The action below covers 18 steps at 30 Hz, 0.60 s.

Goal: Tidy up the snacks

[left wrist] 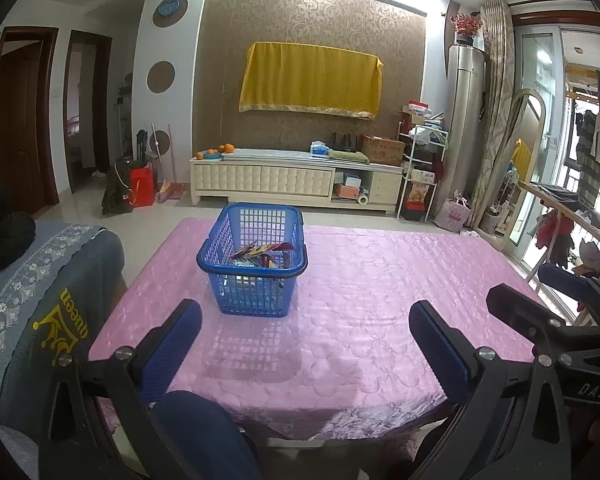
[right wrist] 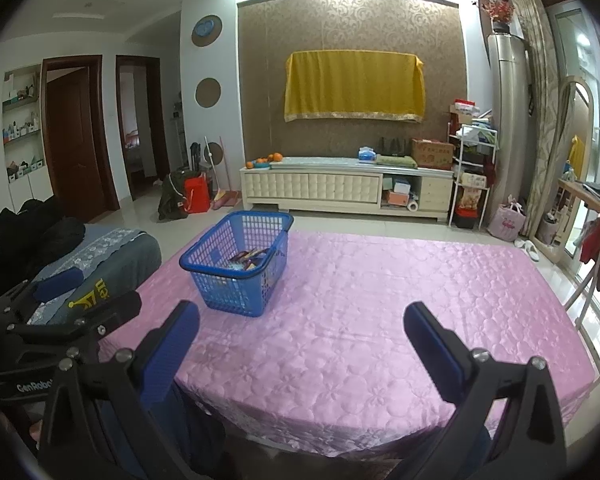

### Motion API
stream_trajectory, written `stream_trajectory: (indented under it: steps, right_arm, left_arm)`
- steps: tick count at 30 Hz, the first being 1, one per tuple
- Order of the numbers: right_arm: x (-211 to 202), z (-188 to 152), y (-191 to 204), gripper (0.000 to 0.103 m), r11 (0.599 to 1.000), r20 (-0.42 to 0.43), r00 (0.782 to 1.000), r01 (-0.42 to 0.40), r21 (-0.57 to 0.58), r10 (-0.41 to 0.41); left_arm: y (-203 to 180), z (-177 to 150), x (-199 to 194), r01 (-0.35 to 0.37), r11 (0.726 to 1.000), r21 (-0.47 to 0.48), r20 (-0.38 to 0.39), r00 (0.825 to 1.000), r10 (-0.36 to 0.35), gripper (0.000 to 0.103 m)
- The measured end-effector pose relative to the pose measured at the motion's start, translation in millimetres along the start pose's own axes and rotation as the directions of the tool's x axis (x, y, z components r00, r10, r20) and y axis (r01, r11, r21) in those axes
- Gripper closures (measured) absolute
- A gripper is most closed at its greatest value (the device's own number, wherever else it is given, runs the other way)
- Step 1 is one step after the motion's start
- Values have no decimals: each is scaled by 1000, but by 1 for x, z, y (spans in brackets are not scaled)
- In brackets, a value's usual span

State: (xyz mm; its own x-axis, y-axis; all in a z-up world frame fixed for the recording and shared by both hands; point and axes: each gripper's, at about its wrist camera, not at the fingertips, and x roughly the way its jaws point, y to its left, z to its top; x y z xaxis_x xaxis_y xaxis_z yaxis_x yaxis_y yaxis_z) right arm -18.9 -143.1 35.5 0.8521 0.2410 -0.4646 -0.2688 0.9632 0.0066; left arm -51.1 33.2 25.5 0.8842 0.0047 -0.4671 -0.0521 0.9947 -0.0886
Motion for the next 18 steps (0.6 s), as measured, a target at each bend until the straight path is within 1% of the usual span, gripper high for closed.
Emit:
stream_trajectory:
  steps: [18]
  right_arm:
    - [-2, -4, -2, 0, 1000, -4, 1000, -13, 11, 13]
  left_arm:
    - [-1, -1, -1, -7, 1000, 4, -4, 1000, 7, 0]
